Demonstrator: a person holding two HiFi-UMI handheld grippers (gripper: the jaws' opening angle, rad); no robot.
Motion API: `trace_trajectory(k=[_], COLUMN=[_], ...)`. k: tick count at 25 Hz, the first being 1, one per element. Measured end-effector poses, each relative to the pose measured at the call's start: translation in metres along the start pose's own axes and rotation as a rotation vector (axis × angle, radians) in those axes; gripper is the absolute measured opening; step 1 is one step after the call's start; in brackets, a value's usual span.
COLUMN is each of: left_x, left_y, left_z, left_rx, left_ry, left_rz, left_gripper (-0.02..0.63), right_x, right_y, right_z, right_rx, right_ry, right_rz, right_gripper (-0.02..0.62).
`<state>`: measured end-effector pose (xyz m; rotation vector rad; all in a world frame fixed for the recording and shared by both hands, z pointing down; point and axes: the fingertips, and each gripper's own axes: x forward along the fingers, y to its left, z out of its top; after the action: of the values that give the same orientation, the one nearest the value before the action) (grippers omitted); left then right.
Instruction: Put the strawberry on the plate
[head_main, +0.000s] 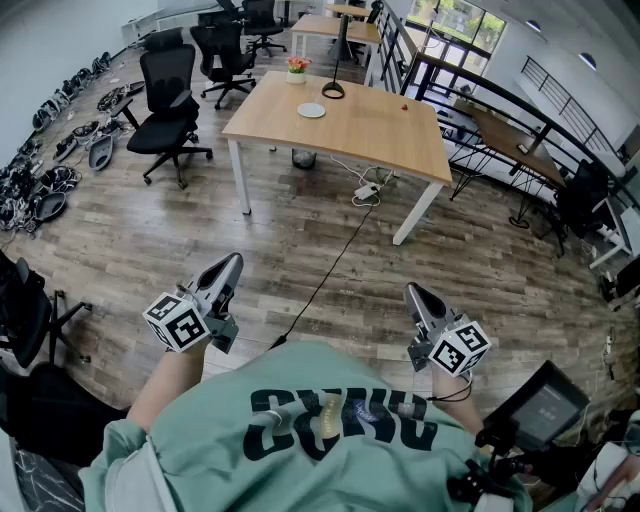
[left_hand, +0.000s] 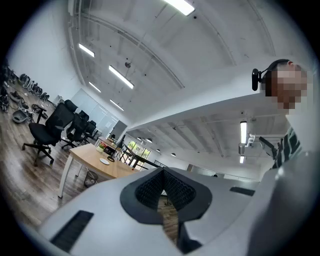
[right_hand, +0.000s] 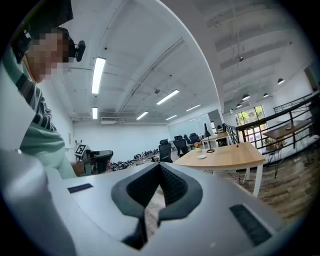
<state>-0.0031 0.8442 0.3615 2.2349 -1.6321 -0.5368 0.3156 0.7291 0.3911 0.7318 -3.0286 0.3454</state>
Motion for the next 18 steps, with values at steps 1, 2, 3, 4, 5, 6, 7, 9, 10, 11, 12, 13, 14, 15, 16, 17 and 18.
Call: trace_trajectory(k=[1, 2, 3, 4, 5, 6, 7, 9, 10, 11, 12, 13, 14, 15, 16, 17, 18], left_x=[0.0, -0.001, -0.001, -0.002, -0.002, -0.002, -0.002, 0.0, 0.001, 0.003, 0.004, 0.006, 0.007, 0.009, 0.011, 0.013, 0.016], left_y=[0.0, 0.0, 0.0, 0.0, 0.0, 0.001, 0.001, 0.001, 0.0, 0.0, -0.001, -0.002, -0.004, -0.006, -0.008, -0.01, -0.012], left_z=[0.0, -0.001, -0.001, -0.002, -0.002, -0.003, -0.003, -0.003, -0.003, -0.004, -0.005, -0.006, -0.007, -0.008, -0.009, -0.01, -0.011], left_rx=[-0.003, -0.005, -0.006, -0.005, -0.004, -0.005, -0.008, -0.012, -0.015, -0.018, -0.02, -0.02, -0.019, -0.019, -0.021, -0.021, -0.019], left_ry=[0.0, -0.001, -0.001, 0.0, 0.001, 0.003, 0.005, 0.009, 0.01, 0.012, 0.015, 0.02, 0.026, 0.031, 0.036, 0.04, 0.045], left_rz=[0.0, 0.0, 0.001, 0.003, 0.005, 0.007, 0.009, 0.008, 0.008, 0.007, 0.007, 0.006, 0.007, 0.008, 0.007, 0.005, 0.002], left_gripper=[0.002, 0.002, 0.002, 0.002, 0.002, 0.002, 0.002, 0.002, 0.002, 0.002, 0.002, 0.002, 0.002, 0.002, 0.002, 0.002, 0.002], right_x=[0.0, -0.001, -0.001, -0.001, -0.001, -0.001, -0.001, -0.001, -0.001, -0.002, -0.003, -0.005, -0.007, -0.009, -0.012, -0.015, -0.017], right_y=[0.0, 0.001, 0.001, 0.001, 0.002, 0.003, 0.004, 0.005, 0.005, 0.004, 0.002, 0.001, 0.001, 0.0, -0.002, -0.004, -0.006], right_z=[0.0, 0.0, 0.0, 0.0, 0.0, 0.001, 0.002, 0.005, 0.005, 0.005, 0.005, 0.004, 0.005, 0.005, 0.005, 0.004, 0.004], right_rx=[0.001, 0.002, 0.002, 0.004, 0.006, 0.013, 0.021, 0.032, 0.035, 0.036, 0.038, 0.041, 0.047, 0.052, 0.057, 0.059, 0.061], right_ry=[-0.001, -0.003, -0.004, -0.005, -0.006, -0.008, -0.013, -0.024, -0.029, -0.034, -0.038, -0.041, -0.044, -0.047, -0.049, -0.053, -0.058], right_rz=[0.001, 0.002, 0.003, 0.004, 0.007, 0.011, 0.016, 0.018, 0.018, 0.017, 0.017, 0.016, 0.012, 0.008, 0.005, 0.003, 0.003], right_gripper=[0.005, 0.005, 0.005, 0.005, 0.005, 0.005, 0.005, 0.005, 0.005, 0.005, 0.005, 0.005, 0.005, 0.005, 0.005, 0.005, 0.005])
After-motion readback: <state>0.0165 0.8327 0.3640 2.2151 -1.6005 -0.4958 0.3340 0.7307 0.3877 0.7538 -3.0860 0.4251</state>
